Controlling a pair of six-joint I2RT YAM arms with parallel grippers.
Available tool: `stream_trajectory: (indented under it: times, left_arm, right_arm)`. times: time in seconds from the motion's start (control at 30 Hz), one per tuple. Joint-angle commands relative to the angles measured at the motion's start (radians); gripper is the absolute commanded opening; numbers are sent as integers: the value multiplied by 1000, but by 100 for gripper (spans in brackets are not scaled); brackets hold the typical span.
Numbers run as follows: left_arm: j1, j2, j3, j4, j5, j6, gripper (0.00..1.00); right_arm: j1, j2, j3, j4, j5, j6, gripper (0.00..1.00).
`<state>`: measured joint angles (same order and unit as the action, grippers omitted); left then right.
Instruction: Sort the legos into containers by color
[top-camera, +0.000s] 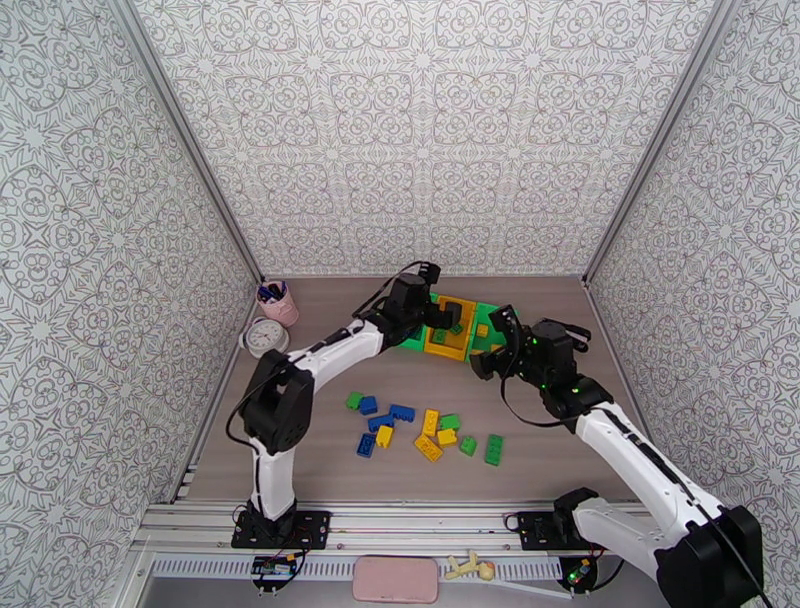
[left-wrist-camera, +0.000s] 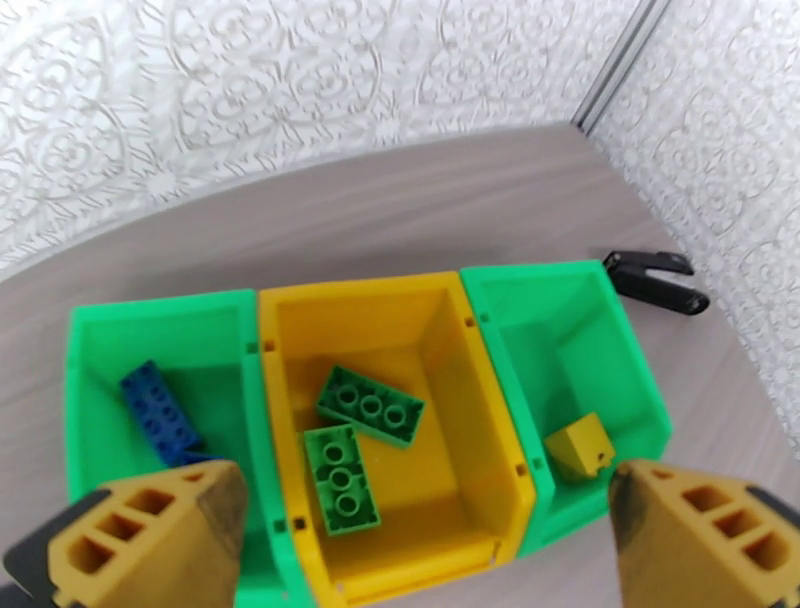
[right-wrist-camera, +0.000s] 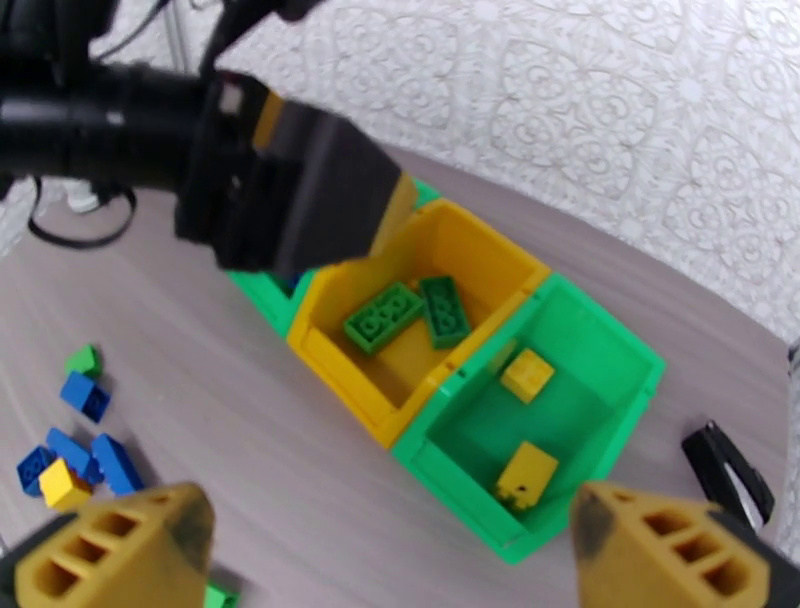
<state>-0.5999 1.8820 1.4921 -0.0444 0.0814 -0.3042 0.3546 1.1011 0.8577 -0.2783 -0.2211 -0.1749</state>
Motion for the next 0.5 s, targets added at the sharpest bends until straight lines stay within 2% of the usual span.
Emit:
stream_trajectory:
  times: [0.0, 0.2, 0.47]
  left_arm:
    - [46, -110, -129, 68, 19, -45, 100]
    - [118, -317, -362, 82, 40, -34, 100]
    - [198, -471, -500, 61, 62, -54, 100]
  right_arm:
    - [20, 47, 102, -216, -123, -189, 98]
    - [87, 146, 202, -422, -60, -291, 98]
    - [266, 275, 256, -646, 79, -394, 99]
